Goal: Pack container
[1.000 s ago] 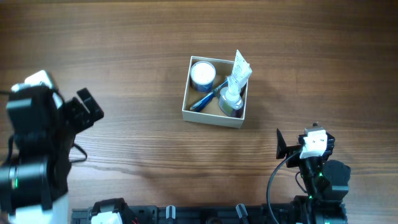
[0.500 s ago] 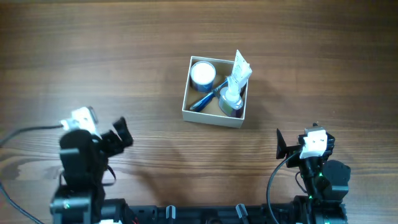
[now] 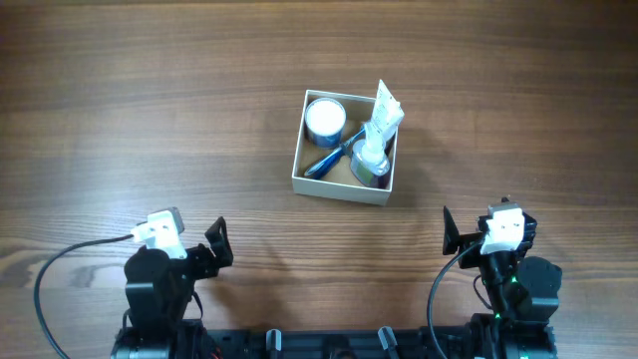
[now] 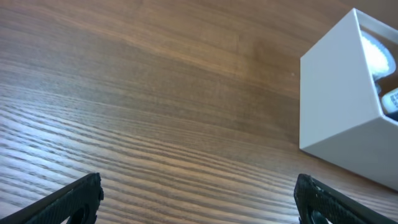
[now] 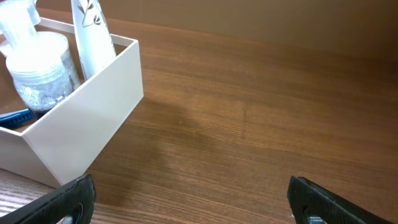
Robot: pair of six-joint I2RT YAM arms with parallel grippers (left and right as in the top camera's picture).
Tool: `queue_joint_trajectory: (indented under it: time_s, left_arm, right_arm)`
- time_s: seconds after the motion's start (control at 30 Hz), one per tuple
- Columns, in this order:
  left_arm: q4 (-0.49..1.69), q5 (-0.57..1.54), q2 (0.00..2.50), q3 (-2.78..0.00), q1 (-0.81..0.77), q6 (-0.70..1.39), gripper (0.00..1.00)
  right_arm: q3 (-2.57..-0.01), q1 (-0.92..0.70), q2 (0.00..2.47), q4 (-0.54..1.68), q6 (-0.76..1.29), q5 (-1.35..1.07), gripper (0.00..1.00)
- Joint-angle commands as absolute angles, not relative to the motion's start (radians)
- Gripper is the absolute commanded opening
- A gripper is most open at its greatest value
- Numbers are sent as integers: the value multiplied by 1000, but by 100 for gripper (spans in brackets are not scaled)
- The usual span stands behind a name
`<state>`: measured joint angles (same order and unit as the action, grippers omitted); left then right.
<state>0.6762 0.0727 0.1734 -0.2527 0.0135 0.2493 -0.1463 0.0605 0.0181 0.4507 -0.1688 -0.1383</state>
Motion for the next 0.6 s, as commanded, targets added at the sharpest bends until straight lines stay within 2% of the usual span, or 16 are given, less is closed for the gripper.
queue_joint_trajectory:
  time_s: [0.0, 0.57]
  left_arm:
    - [672, 86, 109, -204, 8, 247, 100]
    - [674, 86, 16, -160, 8, 247, 100]
  right_arm:
    - [-144, 59, 5, 447, -157, -158, 100]
    - [-144, 59, 5, 447, -157, -158, 100]
